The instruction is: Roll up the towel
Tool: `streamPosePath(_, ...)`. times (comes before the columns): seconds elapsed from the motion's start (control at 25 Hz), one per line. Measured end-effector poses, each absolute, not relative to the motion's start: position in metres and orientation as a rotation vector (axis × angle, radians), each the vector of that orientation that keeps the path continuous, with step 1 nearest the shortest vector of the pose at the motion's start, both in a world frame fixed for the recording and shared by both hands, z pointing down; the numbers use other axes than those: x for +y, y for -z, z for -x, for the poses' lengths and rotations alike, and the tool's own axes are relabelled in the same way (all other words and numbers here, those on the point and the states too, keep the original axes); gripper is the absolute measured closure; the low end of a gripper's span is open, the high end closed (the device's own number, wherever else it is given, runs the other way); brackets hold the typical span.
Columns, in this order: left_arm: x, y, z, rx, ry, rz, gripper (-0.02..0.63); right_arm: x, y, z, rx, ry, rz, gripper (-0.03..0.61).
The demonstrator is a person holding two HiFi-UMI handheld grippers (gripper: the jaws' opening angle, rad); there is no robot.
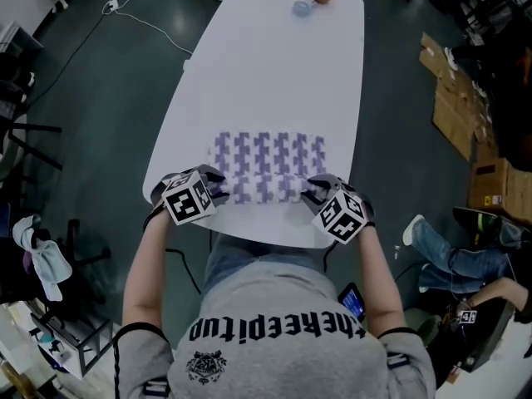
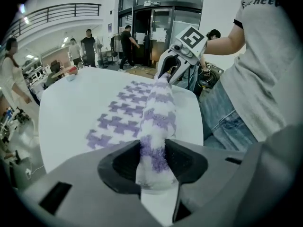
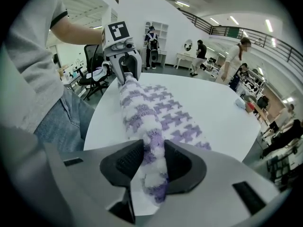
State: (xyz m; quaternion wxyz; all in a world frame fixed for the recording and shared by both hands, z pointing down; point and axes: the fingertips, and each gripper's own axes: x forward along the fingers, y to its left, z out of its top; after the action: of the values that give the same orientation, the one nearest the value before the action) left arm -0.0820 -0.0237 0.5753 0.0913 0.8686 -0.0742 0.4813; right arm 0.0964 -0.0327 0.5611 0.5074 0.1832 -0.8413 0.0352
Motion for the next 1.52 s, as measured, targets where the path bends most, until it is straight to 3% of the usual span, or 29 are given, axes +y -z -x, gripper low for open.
streamPosePath(0.8,-0.062,-0.598,0.080,-0.185,-1.485,-2.526,0.462,-0.071,-0.584,-0.094,-1.962,-0.081,-0.407,0.459)
streamPosePath(1.2,-0.064,-0.529,0.084,-0.457,-1.321,-2.739,0.439,-0.076,-0.525,-0.116,-2.053,-0.037,-0.608,0.438)
streamPosePath(1.52,-0.008,-0.559,0.053,-0.398,-1.575,-2.763,0.354,-0.032,-0.551,-0.074,-2.006,0.201,-0.436,0.346)
